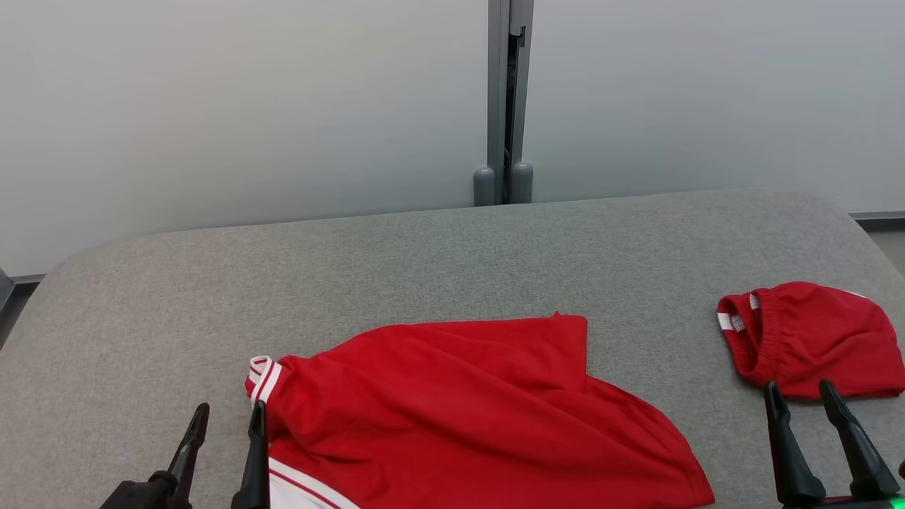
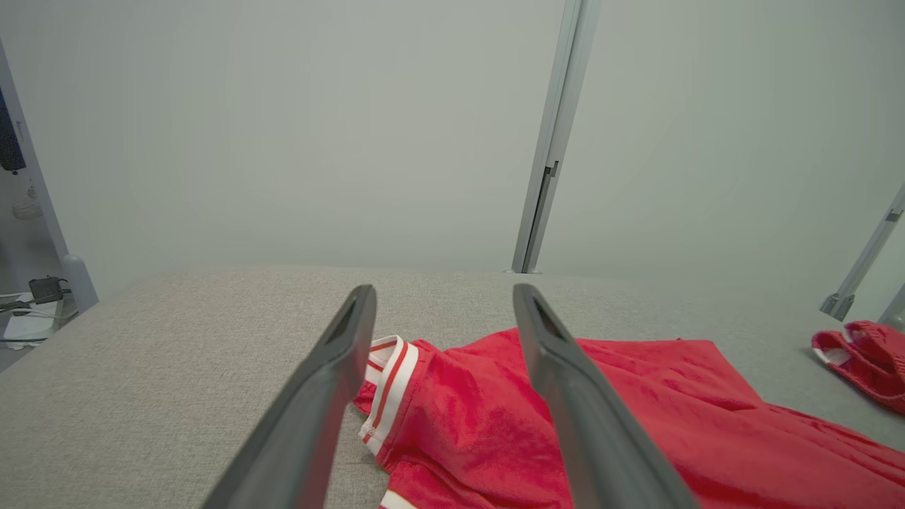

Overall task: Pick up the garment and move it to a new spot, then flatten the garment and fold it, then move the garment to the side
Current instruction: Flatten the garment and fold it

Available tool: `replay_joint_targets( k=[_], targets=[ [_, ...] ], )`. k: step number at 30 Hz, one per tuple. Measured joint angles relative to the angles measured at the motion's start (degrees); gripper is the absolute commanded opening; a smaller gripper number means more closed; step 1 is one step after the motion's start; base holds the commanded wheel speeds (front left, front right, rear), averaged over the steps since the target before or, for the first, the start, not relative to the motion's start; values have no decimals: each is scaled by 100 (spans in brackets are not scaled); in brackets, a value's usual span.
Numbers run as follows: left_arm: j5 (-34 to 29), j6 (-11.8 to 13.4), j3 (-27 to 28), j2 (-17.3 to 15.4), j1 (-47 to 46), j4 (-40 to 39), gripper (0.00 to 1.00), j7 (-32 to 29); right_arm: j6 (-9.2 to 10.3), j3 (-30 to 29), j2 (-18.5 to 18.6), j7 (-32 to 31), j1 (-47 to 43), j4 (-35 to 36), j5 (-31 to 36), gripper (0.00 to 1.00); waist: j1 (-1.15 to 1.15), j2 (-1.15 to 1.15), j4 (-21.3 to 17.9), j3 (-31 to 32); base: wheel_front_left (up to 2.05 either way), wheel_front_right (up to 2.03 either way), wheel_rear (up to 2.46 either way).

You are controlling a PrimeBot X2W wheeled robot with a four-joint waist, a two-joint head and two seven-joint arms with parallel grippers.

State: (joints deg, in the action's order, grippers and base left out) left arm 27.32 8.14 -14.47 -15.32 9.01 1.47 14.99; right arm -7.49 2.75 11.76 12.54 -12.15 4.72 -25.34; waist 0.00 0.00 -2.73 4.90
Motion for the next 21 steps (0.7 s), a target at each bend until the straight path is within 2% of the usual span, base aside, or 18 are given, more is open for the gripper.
replay_joint_targets(
  k=[4,9,10,16,21],
  targets=[
    [42,1,-1,0,-8,30,100,-54,0,-59,-20,-105,14,-22,-18,100,0,0,-2,0,0,0,0],
    [309,33,48,5,-7,123,100,-493,1,-111,-54,-1129,-59,-539,-212,100,0,0,56,-18,0,0,0],
    [309,33,48,5,-7,123,100,-493,1,-111,-54,-1129,-59,-539,-212,100,0,0,56,-18,0,0,0],
    [578,141,14,-120,4,231,100,-1424,1,91,-35,-2097,-84,-962,-659,100,0,0,214,-77,0,0,0],
    [697,221,-125,-372,14,231,100,-2369,1,73,-82,-2813,-42,-1310,-878,100,0,0,362,-134,0,0,0]
  ],
)
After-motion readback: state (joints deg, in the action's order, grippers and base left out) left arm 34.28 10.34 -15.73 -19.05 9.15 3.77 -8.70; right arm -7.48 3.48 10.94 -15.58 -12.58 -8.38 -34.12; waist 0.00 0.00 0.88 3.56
